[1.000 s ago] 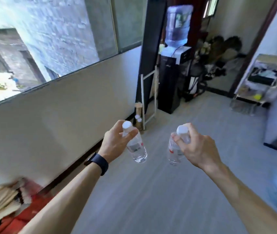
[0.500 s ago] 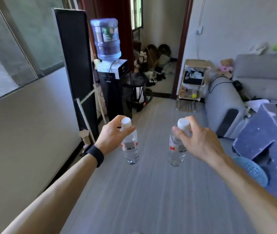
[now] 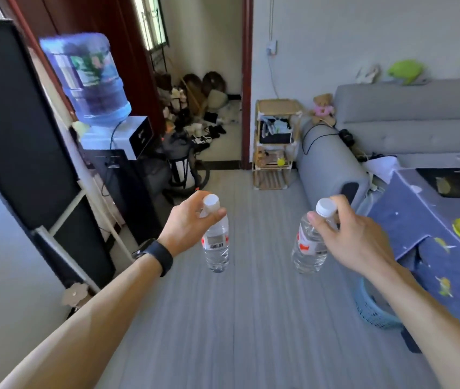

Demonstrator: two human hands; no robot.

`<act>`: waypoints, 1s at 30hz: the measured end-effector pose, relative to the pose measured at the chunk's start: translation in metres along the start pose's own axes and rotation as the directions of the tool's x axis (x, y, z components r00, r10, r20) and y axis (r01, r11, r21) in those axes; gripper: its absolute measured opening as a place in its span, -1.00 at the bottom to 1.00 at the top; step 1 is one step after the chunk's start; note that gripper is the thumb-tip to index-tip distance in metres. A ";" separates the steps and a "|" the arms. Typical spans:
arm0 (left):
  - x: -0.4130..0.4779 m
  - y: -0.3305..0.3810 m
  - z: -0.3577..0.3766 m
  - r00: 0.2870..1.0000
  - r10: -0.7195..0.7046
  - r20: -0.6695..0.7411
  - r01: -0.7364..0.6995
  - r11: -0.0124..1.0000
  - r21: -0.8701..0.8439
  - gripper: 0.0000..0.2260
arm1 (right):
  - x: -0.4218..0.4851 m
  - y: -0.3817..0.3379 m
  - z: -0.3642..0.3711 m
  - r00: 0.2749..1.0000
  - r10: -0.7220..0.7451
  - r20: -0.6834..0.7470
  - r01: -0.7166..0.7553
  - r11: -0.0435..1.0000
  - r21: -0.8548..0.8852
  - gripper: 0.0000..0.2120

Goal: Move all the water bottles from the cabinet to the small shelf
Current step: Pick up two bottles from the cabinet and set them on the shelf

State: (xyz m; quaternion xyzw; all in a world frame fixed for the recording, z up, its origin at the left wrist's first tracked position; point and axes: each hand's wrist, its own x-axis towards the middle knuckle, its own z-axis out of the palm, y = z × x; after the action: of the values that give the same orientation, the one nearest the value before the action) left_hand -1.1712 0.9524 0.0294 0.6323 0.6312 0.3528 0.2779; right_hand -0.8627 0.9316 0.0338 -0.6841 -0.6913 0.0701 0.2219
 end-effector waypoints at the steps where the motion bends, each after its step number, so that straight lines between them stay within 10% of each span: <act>1: 0.021 -0.002 0.007 1.000 0.008 0.015 -0.008 1.000 0.016 -0.68 | 0.018 0.007 0.004 1.000 0.017 0.012 -0.017 1.000 -0.011 -0.58; 30: 0.686 0.028 0.189 0.985 0.015 0.172 -0.018 1.000 0.018 -0.70 | 0.647 0.160 0.108 0.986 0.077 0.145 -0.069 0.996 -0.063 -0.68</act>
State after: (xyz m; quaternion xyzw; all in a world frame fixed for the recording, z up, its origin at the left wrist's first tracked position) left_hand -1.0350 1.6510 0.0043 0.6684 0.6030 0.2928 0.3223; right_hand -0.7370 1.5946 0.0101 -0.7080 -0.6820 0.1083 0.1476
